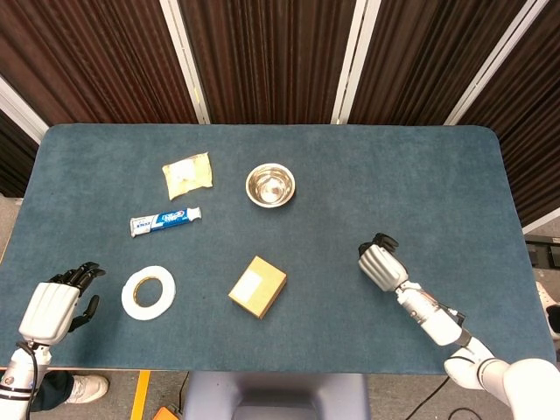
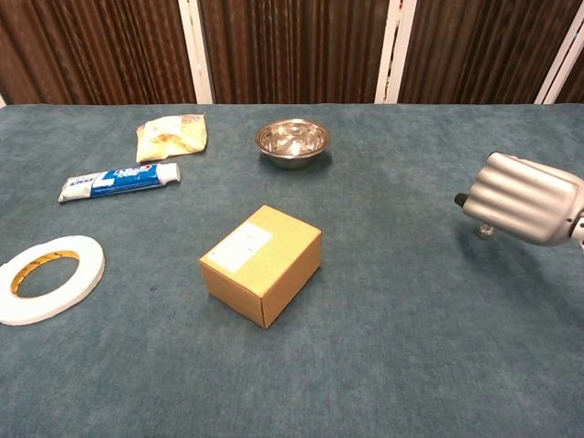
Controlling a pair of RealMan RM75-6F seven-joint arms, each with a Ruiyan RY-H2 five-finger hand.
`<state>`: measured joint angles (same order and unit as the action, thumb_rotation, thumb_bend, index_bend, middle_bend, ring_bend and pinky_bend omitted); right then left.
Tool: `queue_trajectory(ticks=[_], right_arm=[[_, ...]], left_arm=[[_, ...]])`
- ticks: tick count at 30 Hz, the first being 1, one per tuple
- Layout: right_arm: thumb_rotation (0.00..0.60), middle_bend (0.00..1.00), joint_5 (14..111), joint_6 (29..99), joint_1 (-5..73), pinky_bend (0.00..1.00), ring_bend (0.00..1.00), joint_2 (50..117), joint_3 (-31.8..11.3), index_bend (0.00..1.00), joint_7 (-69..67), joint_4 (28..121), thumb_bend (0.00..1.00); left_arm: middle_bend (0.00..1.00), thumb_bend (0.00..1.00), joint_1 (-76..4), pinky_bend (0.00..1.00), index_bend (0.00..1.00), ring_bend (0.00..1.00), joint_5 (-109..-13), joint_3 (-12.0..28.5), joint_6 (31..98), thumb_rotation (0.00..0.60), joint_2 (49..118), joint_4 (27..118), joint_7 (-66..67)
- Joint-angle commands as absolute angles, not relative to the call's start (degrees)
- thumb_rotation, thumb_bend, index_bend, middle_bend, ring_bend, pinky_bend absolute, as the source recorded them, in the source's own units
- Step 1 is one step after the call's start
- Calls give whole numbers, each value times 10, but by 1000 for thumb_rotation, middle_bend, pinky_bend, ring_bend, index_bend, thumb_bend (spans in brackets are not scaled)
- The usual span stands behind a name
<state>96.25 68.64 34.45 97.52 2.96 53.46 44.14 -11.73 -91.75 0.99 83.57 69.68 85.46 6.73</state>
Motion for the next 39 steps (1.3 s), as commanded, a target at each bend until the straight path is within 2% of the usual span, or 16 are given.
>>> queue_trajectory(ticks=[1,3,10,15,17,19,21,24,26,27,29,30,31,33,36,39], right_arm=[[600,998,960,688,343,818,851,976,26,568,532,443,479],[600,998,959,694,341,818,851,976,22,540,532,444,450],[600,998,938,726,323,816,840,963,-4,425,549,488,222],[600,989,911,767,299,781,780,927,-33,403,547,597,151],[600,915,894,774,287,776,767,905,-44,400,547,654,130],[600,757,872,775,275,774,755,882,-52,394,543,715,112],[600,640,858,780,260,755,704,851,-55,390,526,782,103],[600,547,863,819,234,648,571,818,-57,389,464,845,119],[600,492,878,859,216,490,451,808,-59,394,402,858,200],[600,446,880,869,208,371,364,803,-58,390,372,863,254],[600,328,876,872,192,154,199,782,-49,337,306,881,307],[600,280,870,867,186,106,152,772,-45,299,283,890,311],[600,220,862,860,179,76,103,761,-39,241,264,899,311],[600,162,848,841,168,61,63,741,-26,181,236,906,311],[600,110,831,822,155,39,35,729,-12,137,210,902,304],[600,82,818,834,135,13,13,734,-11,102,186,895,210]], left_arm=[[256,463,-117,538,316,382,-918,10,836,600,696,855,67],[256,463,-117,538,316,382,-918,10,836,600,696,855,67],[256,461,-118,538,316,382,-917,10,835,600,696,854,66],[257,462,-118,538,316,382,-916,10,834,600,696,855,67],[257,462,-118,538,317,382,-916,9,832,600,696,855,68],[256,462,-118,538,316,382,-916,9,831,600,696,855,69],[256,462,-118,538,316,382,-917,9,832,600,696,855,69],[256,462,-117,538,317,382,-916,9,834,600,696,854,69],[256,462,-117,538,316,382,-914,10,834,600,696,854,69],[256,463,-116,538,316,382,-913,11,835,600,696,854,70],[256,462,-116,538,316,382,-912,12,836,600,697,854,71],[256,462,-116,538,316,382,-912,12,836,600,697,854,71],[256,462,-116,538,316,382,-911,12,835,600,697,854,71],[256,463,-116,538,316,382,-912,11,834,600,697,855,74],[257,463,-116,538,316,382,-914,11,835,600,698,857,80],[257,462,-116,538,317,382,-919,9,838,600,699,858,85]])
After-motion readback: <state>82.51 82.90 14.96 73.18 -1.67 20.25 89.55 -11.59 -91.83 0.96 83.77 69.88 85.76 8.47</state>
